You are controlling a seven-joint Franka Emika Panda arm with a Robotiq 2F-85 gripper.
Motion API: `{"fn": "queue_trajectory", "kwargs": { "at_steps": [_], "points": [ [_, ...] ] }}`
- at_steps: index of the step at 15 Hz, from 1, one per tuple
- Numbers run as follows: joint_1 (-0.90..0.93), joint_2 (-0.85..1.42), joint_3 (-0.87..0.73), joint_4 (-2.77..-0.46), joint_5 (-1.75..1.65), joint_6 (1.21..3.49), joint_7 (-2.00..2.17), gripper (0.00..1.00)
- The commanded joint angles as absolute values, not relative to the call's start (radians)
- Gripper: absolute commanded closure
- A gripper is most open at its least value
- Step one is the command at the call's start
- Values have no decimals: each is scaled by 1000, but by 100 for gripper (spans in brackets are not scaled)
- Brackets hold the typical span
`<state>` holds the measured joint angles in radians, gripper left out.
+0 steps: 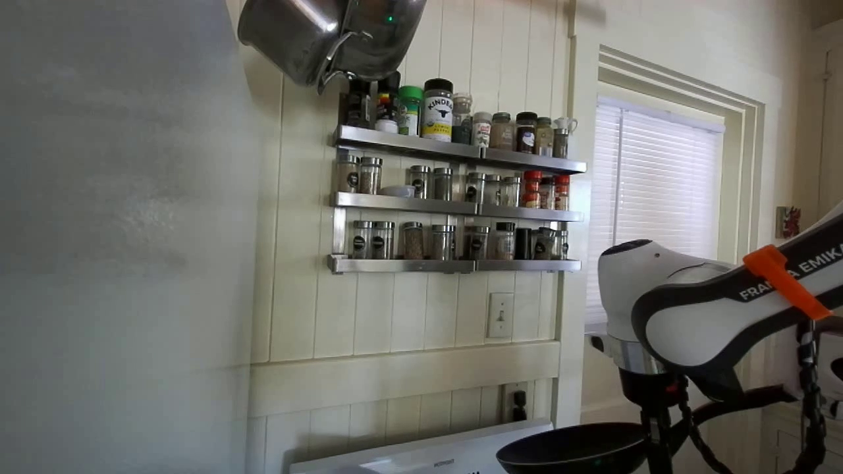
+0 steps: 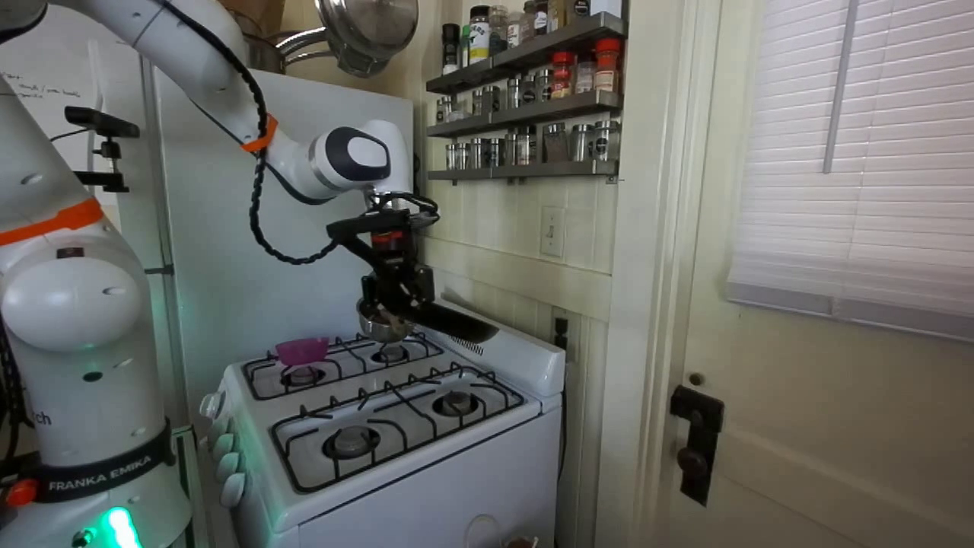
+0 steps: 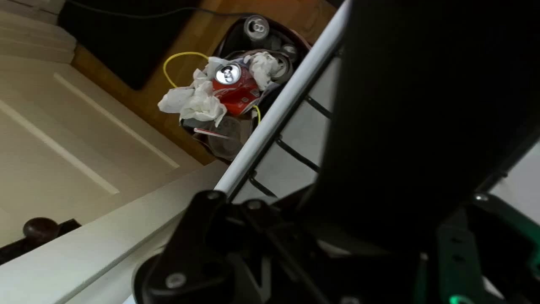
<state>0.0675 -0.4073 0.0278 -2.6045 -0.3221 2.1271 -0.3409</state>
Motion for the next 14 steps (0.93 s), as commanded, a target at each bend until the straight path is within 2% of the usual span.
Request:
{"fn": "queue_trajectory", "kwargs": {
  "at_steps": [1, 11, 13, 14],
  "points": [
    [73, -463, 50, -2622, -451, 2127, -404, 97],
    [124, -572, 50, -2694, -775, 2200, -554, 97],
    [166, -560, 10, -2663, -660, 2178, -620, 97],
    [138, -517, 38, -2664, -714, 2177, -553, 89]
  ]
}}
